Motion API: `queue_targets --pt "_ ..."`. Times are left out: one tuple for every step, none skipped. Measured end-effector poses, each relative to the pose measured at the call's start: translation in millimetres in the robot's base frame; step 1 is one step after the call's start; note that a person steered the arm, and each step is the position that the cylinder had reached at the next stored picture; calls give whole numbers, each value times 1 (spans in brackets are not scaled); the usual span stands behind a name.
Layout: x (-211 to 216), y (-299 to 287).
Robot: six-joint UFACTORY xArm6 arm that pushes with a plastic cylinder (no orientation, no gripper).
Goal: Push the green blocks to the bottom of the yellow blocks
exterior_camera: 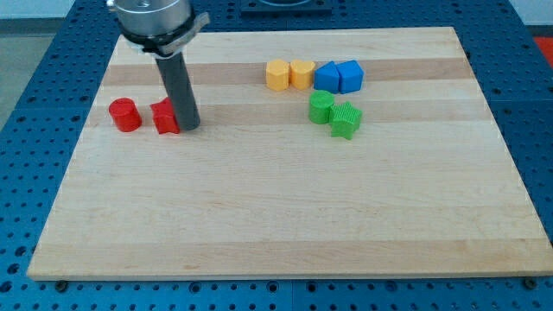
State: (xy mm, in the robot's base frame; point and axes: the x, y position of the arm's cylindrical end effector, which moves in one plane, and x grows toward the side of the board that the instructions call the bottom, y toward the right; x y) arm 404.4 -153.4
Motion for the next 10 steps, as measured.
queue_targets --pt "0 -12" --pt "4 -13" --pt "32 23" --pt "50 83" --pt "52 160" --pt "52 223" --pt "50 275" --pt "31 284" --pt "13 284" --pt "9 268"
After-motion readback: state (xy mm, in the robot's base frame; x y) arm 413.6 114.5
